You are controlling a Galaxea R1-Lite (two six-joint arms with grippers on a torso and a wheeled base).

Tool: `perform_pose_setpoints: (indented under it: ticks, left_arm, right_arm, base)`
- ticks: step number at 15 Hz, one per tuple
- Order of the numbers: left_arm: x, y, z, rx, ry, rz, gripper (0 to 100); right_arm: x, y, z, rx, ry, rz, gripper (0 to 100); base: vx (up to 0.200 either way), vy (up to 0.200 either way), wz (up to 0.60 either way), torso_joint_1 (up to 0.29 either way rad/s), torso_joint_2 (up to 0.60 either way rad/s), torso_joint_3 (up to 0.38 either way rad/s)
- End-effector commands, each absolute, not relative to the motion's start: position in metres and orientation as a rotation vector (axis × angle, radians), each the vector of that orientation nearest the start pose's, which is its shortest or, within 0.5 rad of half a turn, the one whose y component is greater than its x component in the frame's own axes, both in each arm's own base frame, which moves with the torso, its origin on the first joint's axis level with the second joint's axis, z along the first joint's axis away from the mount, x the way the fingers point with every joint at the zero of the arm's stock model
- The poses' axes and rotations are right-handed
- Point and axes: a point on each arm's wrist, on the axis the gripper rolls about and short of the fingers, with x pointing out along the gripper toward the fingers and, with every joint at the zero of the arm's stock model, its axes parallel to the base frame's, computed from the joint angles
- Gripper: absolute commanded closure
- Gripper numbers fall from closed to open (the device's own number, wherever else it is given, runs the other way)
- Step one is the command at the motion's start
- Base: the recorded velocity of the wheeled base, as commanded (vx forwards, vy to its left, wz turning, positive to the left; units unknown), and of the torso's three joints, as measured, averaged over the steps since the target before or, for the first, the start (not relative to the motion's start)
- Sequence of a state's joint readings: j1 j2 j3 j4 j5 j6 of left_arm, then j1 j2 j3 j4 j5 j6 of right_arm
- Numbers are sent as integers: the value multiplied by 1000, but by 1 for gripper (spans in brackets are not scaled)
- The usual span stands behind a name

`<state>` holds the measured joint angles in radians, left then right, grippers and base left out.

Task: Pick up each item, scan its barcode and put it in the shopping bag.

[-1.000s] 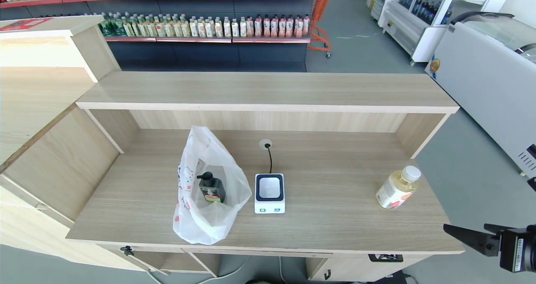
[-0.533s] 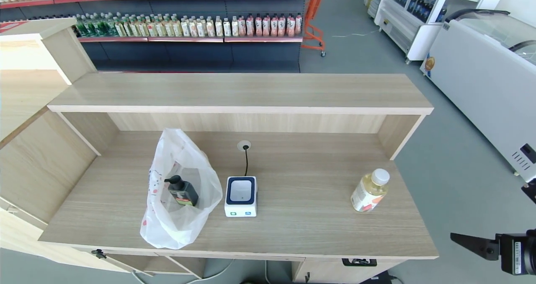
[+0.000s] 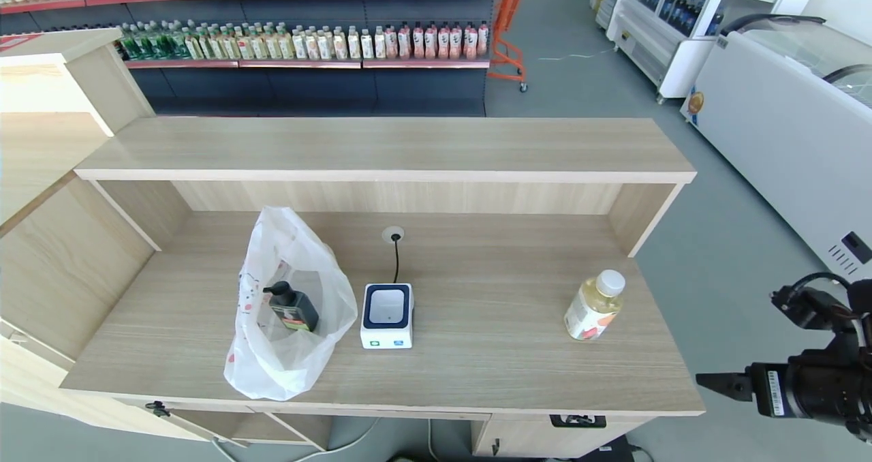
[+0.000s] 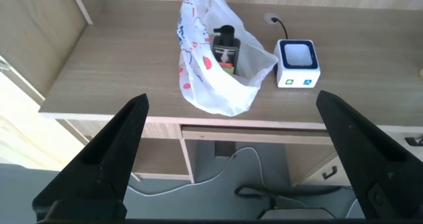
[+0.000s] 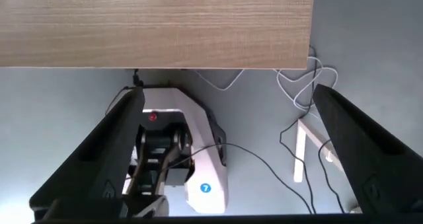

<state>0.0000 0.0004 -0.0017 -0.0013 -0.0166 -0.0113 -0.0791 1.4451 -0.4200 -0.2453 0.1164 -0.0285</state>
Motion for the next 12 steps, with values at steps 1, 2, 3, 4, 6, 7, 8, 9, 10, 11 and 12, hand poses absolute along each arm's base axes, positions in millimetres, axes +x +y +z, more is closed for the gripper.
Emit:
perform_pose_setpoints:
  ticks: [1,2,3,4,6,7,8,9,10,11,12]
  left_arm:
    - [-23,0,76,-11,-3,-17,0]
    - [-23,0,76,-12,-3,-17,0]
    - [-23,0,76,-12,-3,-17,0]
    - [-23,0,76,-11,-3,-17,0]
    - [-23,0,76,-12,-3,-17,0]
    - [-23,0,76,-12,-3,-17,0]
    - [-23,0,76,-12,-3,-17,0]
    - [-23,0,76,-12,-3,-17,0]
    - [-23,0,76,-12,-3,-17,0]
    - [-23,0,76,-11,-3,-17,0]
    - [-23,0,76,-12,-3,-17,0]
  right_arm:
    - [213,-6,79,37,829,91,0]
    - [222,-3,73,19,802,109,0]
    - [230,-1,68,1,779,125,0]
    - [239,3,61,-13,756,143,0]
    - [254,18,49,-37,708,196,0]
    - [263,27,42,-51,663,228,0]
    - [268,31,38,-65,633,234,0]
    - [273,32,32,-96,607,243,0]
    - [278,33,28,-125,576,249,0]
    - [282,34,23,-133,553,252,0]
    - [286,35,19,-135,536,255,0]
  base:
    - [0,0,0,0,0,0]
    - [0,0,0,0,0,0]
    - [0,0,0,0,0,0]
    - [0,0,0,0,0,0]
    - [0,0,0,0,0,0]
    - [0,0,0,0,0,0]
    - [0,0,0,0,0,0]
    - [0,0,0,0,0,0]
    - [0,0,0,0,0,0]
    - [0,0,0,0,0,0]
    - [0,0,0,0,0,0]
